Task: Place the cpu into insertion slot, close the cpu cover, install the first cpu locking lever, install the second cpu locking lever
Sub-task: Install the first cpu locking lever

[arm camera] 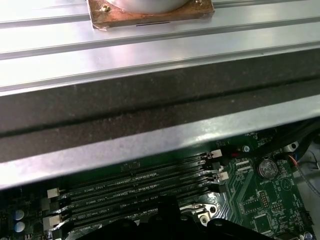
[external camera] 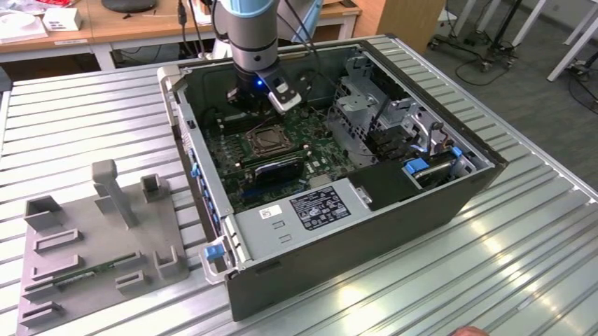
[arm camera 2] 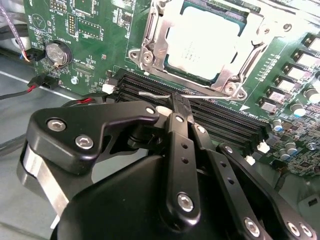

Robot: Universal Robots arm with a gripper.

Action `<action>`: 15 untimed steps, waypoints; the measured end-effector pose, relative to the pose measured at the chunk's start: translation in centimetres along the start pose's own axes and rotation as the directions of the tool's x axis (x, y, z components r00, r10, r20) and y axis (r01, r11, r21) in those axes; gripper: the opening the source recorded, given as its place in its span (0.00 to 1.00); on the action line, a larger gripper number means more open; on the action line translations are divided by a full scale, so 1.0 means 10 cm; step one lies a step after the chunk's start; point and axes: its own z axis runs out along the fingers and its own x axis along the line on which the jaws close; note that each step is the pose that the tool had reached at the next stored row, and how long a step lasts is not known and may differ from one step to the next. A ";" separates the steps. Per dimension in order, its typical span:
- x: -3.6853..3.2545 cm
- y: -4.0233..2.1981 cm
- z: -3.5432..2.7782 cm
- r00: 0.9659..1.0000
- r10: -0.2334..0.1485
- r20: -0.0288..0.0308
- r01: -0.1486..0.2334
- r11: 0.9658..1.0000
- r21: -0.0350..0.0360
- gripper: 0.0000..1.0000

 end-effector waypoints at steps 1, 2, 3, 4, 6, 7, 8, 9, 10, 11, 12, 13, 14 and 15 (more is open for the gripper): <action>0.000 -0.001 0.003 1.000 0.000 0.000 0.000 1.000 0.000 0.11; 0.001 -0.001 0.006 1.000 0.000 0.000 0.000 1.000 0.000 0.11; 0.001 -0.002 0.010 1.000 0.000 0.000 0.000 1.000 0.000 0.11; 0.002 -0.003 0.015 1.000 0.000 0.000 0.000 1.000 0.000 0.11; 0.002 -0.006 0.027 1.000 0.000 0.000 0.000 1.000 0.000 0.11; 0.000 -0.007 0.033 1.000 0.000 0.000 0.000 1.000 0.000 0.11; -0.002 -0.008 0.040 1.000 0.000 0.000 0.000 1.000 0.000 0.11; -0.005 -0.008 0.046 1.000 0.000 0.000 0.000 1.000 0.000 0.11; -0.008 -0.009 0.053 1.000 0.000 0.000 0.000 1.000 0.000 0.11; -0.011 -0.009 0.059 1.000 0.000 0.000 0.000 1.000 0.000 0.11; -0.013 -0.010 0.064 1.000 0.000 0.000 0.000 1.000 0.000 0.11; -0.017 -0.009 0.069 1.000 0.000 0.000 0.000 1.000 0.001 0.11; -0.021 -0.008 0.073 1.000 0.000 0.000 0.000 1.000 0.001 0.11; -0.025 -0.006 0.077 1.000 0.000 0.000 0.000 1.000 0.001 0.11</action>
